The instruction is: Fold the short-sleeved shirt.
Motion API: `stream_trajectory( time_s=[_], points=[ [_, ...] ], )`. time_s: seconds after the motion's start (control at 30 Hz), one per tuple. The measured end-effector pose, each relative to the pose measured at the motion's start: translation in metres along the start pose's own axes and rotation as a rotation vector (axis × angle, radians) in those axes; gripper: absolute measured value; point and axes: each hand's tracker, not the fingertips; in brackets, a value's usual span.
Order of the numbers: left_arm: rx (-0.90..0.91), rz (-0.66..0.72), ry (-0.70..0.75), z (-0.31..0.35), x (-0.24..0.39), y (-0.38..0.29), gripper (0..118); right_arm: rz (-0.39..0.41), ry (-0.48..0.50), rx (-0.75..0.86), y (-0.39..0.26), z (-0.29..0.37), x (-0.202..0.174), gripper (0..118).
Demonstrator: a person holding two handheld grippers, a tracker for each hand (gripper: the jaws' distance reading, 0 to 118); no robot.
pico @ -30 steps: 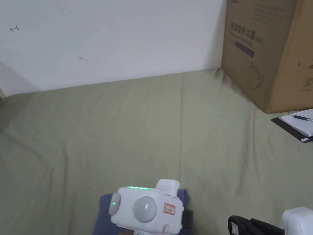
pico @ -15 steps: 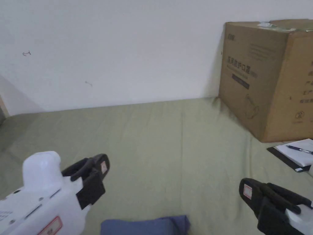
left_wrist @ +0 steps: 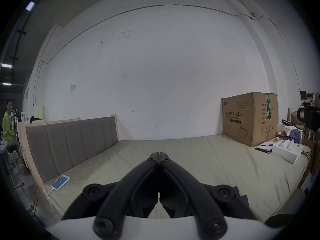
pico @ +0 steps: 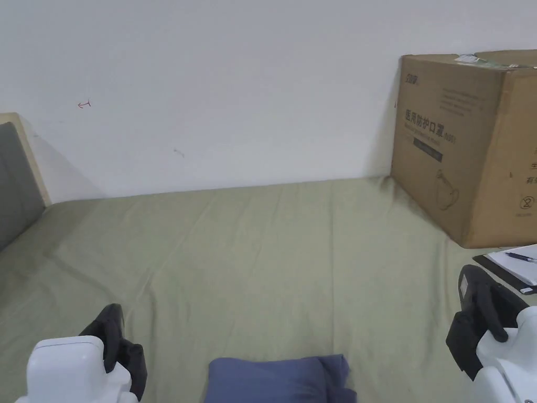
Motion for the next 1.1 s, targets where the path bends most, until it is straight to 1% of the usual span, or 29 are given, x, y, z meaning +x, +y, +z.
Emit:
stream_trajectory(
  time_s=[0.13,0.23,0.33,0.37,0.43,0.47,0.5,0.57,0.6,0.63,0.67,0.7,0.73,0.8,0.83,0.87,0.9,0.93,0.97,1.0,1.03,1.07,1.1],
  points=[
    [0.029,0.02,-0.007,0.011,-0.001,0.004,0,0.014,0.008,0.003,-0.001,0.008,-0.003,0],
    [0.044,0.012,0.005,0.016,0.0,0.007,0,0.005,0.009,-0.007,-0.001,0.009,-0.002,0],
    [0.063,0.113,-0.019,0.023,-0.007,0.021,0,0.016,0.026,-0.008,0.003,0.005,-0.001,0],
    [0.062,0.132,-0.027,0.023,-0.011,0.027,0,0.019,0.064,-0.011,0.005,0.0,-0.001,0],
    [0.033,0.147,-0.056,0.017,-0.018,0.034,0,0.018,0.239,-0.087,0.008,-0.021,-0.005,0],
    [-0.01,0.148,-0.077,0.011,-0.022,0.034,0,0.003,0.333,-0.162,0.007,-0.036,-0.009,0],
    [-0.066,0.153,-0.103,0.003,-0.026,0.033,0,-0.022,0.436,-0.286,0.0,-0.056,-0.016,0],
    [-0.183,0.192,-0.174,-0.013,-0.035,0.022,0,-0.107,0.629,-0.571,-0.027,-0.097,-0.029,0],
    [-0.24,0.218,-0.211,-0.021,-0.039,0.012,0,-0.128,0.677,-0.754,-0.05,-0.119,-0.037,0],
    [-0.291,0.236,-0.22,-0.03,-0.041,0.0,0,-0.113,0.665,-0.906,-0.075,-0.136,-0.048,0],
    [-0.344,0.243,-0.207,-0.037,-0.042,-0.01,0,-0.072,0.647,-1.018,-0.099,-0.147,-0.056,0],
    [-0.403,0.26,-0.197,-0.046,-0.043,-0.021,0,-0.033,0.644,-1.093,-0.123,-0.155,-0.062,0],
    [-0.461,0.297,-0.221,-0.057,-0.046,-0.032,0,-0.002,0.646,-1.131,-0.146,-0.161,-0.067,0],
    [-0.582,0.41,-0.326,-0.08,-0.055,-0.057,0,0.045,0.636,-1.203,-0.182,-0.169,-0.068,0],
    [-0.639,0.46,-0.356,-0.092,-0.059,-0.068,0,0.016,0.627,-1.23,-0.194,-0.172,-0.064,0],
    [-0.684,0.503,-0.372,-0.104,-0.063,-0.078,0,-0.06,0.619,-1.228,-0.199,-0.169,-0.056,0],
    [-0.734,0.531,-0.392,-0.117,-0.068,-0.089,0,-0.155,0.624,-1.197,-0.2,-0.17,-0.048,0],
    [-0.777,0.566,-0.431,-0.132,-0.073,-0.099,0,-0.193,0.615,-1.186,-0.199,-0.171,-0.043,0],
    [-0.825,0.602,-0.49,-0.147,-0.077,-0.109,1,-0.202,0.614,-1.2,-0.2,-0.17,-0.041,0],
    [-0.892,0.656,-0.583,-0.166,-0.082,-0.121,4,-0.209,0.614,-1.192,-0.199,-0.165,-0.036,0],
    [-0.943,0.755,-0.675,-0.181,-0.086,-0.135,21,-0.225,0.61,-1.182,-0.201,-0.162,-0.032,0],
    [-1.001,0.836,-0.742,-0.196,-0.09,-0.149,46,-0.247,0.609,-1.17,-0.204,-0.159,-0.029,0],
    [-1.054,0.918,-0.795,-0.211,-0.092,-0.165,76,-0.267,0.612,-1.152,-0.206,-0.156,-0.026,0]
  ],
)
